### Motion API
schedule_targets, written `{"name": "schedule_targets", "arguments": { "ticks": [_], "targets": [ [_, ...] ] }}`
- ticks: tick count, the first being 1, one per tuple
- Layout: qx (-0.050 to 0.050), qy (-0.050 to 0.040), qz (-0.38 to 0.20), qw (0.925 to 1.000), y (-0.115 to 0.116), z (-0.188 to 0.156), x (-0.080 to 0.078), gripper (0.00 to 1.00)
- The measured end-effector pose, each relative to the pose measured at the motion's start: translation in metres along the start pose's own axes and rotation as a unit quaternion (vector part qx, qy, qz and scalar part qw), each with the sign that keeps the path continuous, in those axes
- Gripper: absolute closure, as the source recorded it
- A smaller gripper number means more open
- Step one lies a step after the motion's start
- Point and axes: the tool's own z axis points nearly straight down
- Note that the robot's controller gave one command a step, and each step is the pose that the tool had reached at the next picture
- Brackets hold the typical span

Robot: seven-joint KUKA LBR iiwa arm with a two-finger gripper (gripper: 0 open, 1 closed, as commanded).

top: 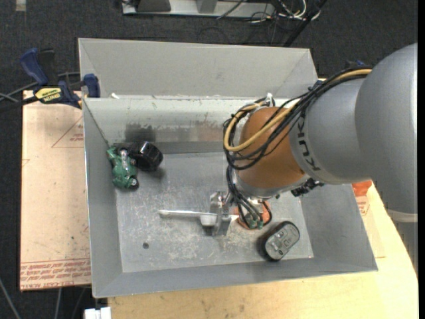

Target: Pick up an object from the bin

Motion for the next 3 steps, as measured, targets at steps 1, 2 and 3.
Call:
{"name": "schedule_targets", "arguments": {
  "ticks": [1,2,3],
  "targets": [
    [0.0,0.0,0.0,1.0,0.0,0.0,0.0,1.0],
    [0.0,0.0024,0.0,1.0,0.0,-0.004,0.001,1.0],
    [0.001,0.0054,0.0,1.0,0.0,-0.019,0.003,1.0]
  ]
}}
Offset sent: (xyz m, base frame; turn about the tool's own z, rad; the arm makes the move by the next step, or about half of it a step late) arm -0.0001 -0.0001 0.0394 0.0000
